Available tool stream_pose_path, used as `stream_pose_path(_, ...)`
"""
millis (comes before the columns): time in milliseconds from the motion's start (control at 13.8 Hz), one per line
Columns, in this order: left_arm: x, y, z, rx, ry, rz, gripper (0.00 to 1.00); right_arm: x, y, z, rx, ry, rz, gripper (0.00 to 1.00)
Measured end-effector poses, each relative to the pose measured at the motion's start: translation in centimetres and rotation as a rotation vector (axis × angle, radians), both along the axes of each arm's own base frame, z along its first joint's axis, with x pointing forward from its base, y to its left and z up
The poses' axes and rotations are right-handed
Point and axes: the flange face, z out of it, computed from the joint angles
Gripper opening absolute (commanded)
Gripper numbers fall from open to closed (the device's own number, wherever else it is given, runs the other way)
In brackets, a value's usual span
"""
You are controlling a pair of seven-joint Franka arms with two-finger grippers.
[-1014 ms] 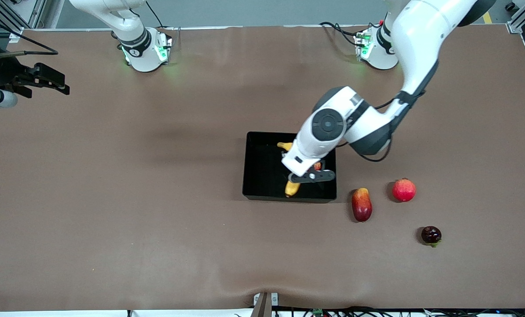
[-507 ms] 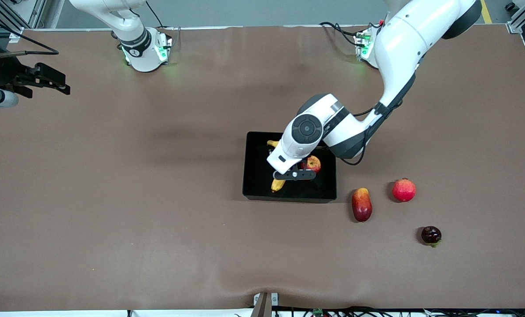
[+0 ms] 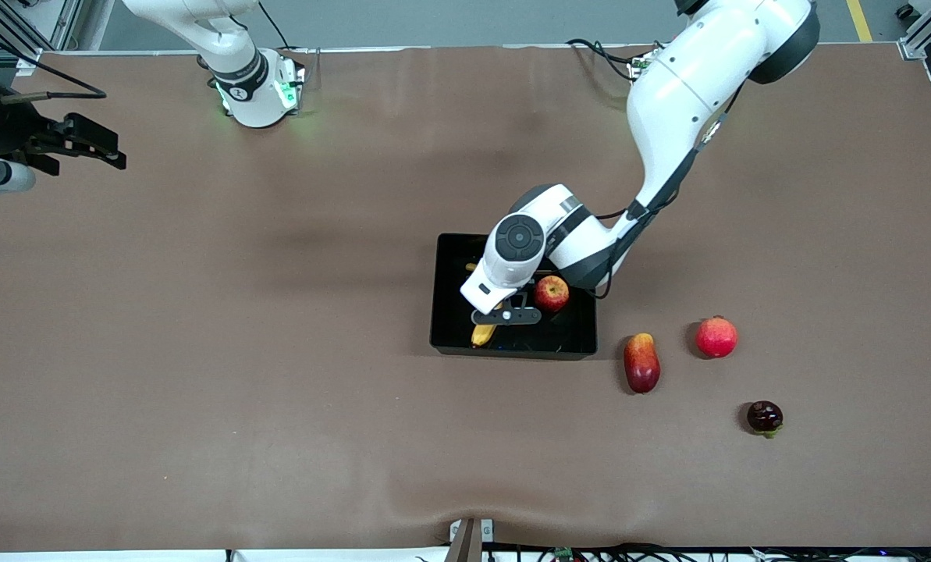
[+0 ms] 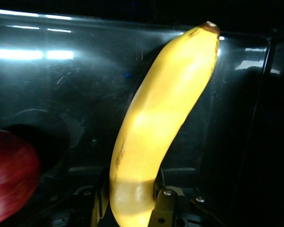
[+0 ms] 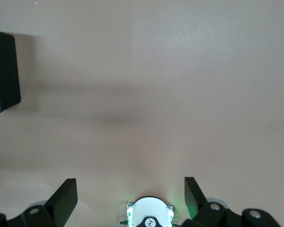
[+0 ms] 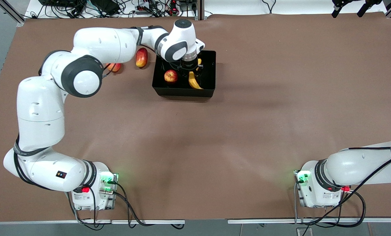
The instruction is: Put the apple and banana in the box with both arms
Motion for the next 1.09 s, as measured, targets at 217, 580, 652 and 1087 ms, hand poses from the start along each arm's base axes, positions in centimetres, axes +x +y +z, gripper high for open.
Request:
stream_pose_path(217,0.0,-0.3,-0.3,-0.011,-0.006,0.001,1.0,0.4,0.4,-0.5,-0.001,0.003,0.007,1.0)
stream_pose_path(580,3.4,1.0,7.7,-0.026,-0.108,0.03,1.0,0.4,0.6,-0.6,-0.001,0.005,0.011,1.0)
stream_pose_path(652,4.6,2.8,11.4,-0.005,-0.135,0.038,1.0,0.4,0.7,-0.6,-0.001,0.005,0.011,1.0)
stream_pose_path(1087,8.9,22.0,29.8,0.189,-0.174,0.032,1.0,0.5,0.9,-0.5,0.0,-0.008,0.016,1.0)
